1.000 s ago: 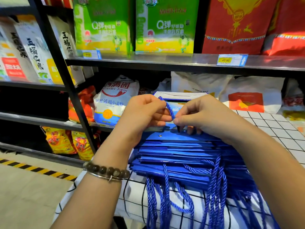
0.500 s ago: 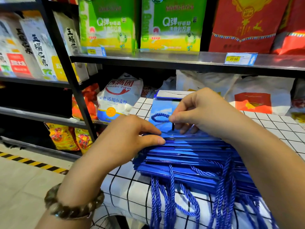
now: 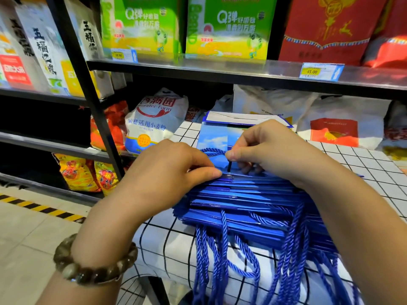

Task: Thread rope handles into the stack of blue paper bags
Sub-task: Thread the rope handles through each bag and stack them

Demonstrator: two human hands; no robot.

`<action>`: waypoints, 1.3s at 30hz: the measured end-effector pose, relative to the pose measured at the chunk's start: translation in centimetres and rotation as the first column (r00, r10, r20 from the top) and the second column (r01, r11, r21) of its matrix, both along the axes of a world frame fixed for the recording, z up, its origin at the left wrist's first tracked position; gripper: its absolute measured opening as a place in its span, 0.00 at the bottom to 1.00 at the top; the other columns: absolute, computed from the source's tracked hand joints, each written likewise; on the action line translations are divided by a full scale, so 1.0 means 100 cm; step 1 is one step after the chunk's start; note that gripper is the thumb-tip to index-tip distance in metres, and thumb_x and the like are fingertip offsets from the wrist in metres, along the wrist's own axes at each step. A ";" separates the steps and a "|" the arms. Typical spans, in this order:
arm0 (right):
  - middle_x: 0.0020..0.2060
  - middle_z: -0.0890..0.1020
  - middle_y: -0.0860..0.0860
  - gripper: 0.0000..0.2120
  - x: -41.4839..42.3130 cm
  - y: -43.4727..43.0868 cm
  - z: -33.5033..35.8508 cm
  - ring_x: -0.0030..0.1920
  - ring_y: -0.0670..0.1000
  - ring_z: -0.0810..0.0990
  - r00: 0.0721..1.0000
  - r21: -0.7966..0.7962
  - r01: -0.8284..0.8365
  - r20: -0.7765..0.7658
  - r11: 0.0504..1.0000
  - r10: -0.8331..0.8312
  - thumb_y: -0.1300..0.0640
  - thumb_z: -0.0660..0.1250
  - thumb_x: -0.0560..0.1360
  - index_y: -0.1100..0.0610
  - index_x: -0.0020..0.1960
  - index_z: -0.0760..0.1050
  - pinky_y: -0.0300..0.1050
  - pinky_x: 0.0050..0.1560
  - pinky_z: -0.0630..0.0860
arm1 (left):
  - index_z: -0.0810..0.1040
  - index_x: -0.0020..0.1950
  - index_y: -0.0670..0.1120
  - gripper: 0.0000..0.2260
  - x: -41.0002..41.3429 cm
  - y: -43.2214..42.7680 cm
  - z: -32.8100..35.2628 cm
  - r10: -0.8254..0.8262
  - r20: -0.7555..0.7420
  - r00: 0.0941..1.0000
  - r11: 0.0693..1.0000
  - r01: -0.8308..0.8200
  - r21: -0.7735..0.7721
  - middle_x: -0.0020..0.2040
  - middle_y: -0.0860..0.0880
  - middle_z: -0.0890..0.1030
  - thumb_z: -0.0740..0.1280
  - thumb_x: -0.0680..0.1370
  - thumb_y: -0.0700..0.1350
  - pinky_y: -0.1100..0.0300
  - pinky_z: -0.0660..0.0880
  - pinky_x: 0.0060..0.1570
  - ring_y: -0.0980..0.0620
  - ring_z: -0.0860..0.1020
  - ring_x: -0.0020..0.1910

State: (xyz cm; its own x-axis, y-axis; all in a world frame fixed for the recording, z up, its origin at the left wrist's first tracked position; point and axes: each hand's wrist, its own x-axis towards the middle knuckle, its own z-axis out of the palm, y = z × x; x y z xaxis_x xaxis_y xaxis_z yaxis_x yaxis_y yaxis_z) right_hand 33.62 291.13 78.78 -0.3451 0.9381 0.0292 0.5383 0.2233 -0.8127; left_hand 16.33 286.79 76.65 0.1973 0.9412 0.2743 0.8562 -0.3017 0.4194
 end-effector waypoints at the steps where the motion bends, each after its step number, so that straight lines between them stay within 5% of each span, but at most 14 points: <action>1: 0.25 0.77 0.52 0.10 0.000 0.000 0.000 0.23 0.43 0.74 1.000 0.003 0.001 0.010 1.000 -0.001 0.59 0.71 0.71 0.59 0.32 0.76 0.32 0.23 0.68 | 0.82 0.44 0.58 0.18 0.000 -0.001 -0.001 -0.002 -0.017 1.000 0.999 0.003 0.032 0.41 0.58 0.83 0.58 0.69 0.65 0.53 0.73 0.42 0.57 0.78 0.42; 10: 0.26 0.79 0.50 0.09 0.001 0.002 0.001 0.27 0.44 0.75 0.996 0.038 -0.023 0.084 0.999 0.020 0.58 0.71 0.70 0.57 0.32 0.78 0.33 0.28 0.70 | 0.83 0.41 0.55 0.21 0.001 -0.003 -0.007 -0.044 -0.133 0.990 0.960 0.079 0.268 0.31 0.53 0.82 0.53 0.72 0.63 0.56 0.72 0.26 0.49 0.78 0.31; 15: 0.18 0.73 0.43 0.10 0.002 0.002 0.004 0.22 0.38 0.68 0.975 0.119 -0.075 0.216 0.990 0.047 0.55 0.70 0.71 0.55 0.32 0.78 0.28 0.24 0.63 | 0.79 0.42 0.53 0.18 0.005 -0.001 -0.011 -0.006 -0.143 0.990 0.920 0.061 0.387 0.29 0.50 0.81 0.53 0.74 0.58 0.57 0.71 0.25 0.44 0.77 0.28; 19: 0.32 0.80 0.50 0.10 0.010 -0.006 0.008 0.33 0.42 0.75 0.923 0.205 -0.200 0.367 0.958 0.114 0.55 0.63 0.75 0.59 0.41 0.80 0.36 0.36 0.69 | 0.64 0.46 0.53 0.03 0.010 -0.005 -0.015 0.009 -0.040 0.999 0.913 0.008 0.408 0.36 0.51 0.83 0.58 0.73 0.48 0.50 0.75 0.27 0.42 0.78 0.32; 21: 0.40 0.82 0.52 0.09 0.014 -0.011 0.011 0.40 0.48 0.77 0.918 0.161 -0.242 0.357 0.957 0.173 0.56 0.62 0.75 0.57 0.45 0.80 0.38 0.43 0.70 | 0.67 0.45 0.52 0.08 0.011 -0.006 -0.017 0.023 -0.072 0.997 0.895 0.012 0.446 0.37 0.51 0.83 0.60 0.70 0.40 0.54 0.74 0.25 0.44 0.77 0.32; 24: 0.42 0.80 0.45 0.08 0.018 -0.011 0.010 0.38 0.42 0.75 0.877 0.184 -0.301 0.439 0.936 0.196 0.59 0.64 0.75 0.54 0.50 0.80 0.29 0.42 0.68 | 0.76 0.43 0.50 0.11 0.015 -0.006 -0.014 0.052 -0.076 0.996 0.875 -0.009 0.484 0.36 0.52 0.81 0.60 0.67 0.37 0.60 0.70 0.24 0.47 0.75 0.31; 29: 0.48 0.79 0.44 0.10 0.019 -0.007 0.003 0.46 0.42 0.73 0.875 0.302 -0.288 0.469 0.909 0.122 0.57 0.63 0.76 0.53 0.55 0.79 0.33 0.46 0.67 | 0.81 0.40 0.51 0.07 0.027 -0.019 -0.009 0.142 0.027 0.990 0.900 -0.140 0.414 0.38 0.53 0.83 0.64 0.69 0.49 0.55 0.77 0.32 0.48 0.81 0.36; 34: 0.50 0.80 0.45 0.09 0.018 -0.009 0.001 0.51 0.47 0.76 0.885 0.323 -0.255 0.457 0.911 0.086 0.56 0.63 0.76 0.51 0.54 0.79 0.46 0.55 0.71 | 0.81 0.42 0.51 0.17 0.047 -0.019 -0.002 0.360 -0.096 0.928 0.900 -0.318 0.299 0.41 0.51 0.82 0.62 0.73 0.62 0.58 0.69 0.33 0.47 0.78 0.41; 39: 0.48 0.81 0.48 0.08 0.016 -0.011 -0.004 0.51 0.52 0.76 0.900 0.346 -0.237 0.431 0.908 0.071 0.56 0.63 0.75 0.50 0.51 0.80 0.54 0.52 0.73 | 0.78 0.51 0.53 0.14 0.053 -0.016 -0.002 0.379 -0.190 0.906 0.905 -0.320 0.280 0.47 0.50 0.79 0.60 0.75 0.61 0.57 0.67 0.36 0.48 0.76 0.48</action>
State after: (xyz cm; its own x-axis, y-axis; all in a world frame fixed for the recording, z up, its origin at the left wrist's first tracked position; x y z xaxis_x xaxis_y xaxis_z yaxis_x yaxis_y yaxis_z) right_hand 35.21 290.00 78.33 -0.5433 0.8154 0.1998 0.7295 0.5763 -0.3682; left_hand 21.58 285.24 76.48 -0.0466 0.8739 0.4839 0.9886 -0.0291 0.1477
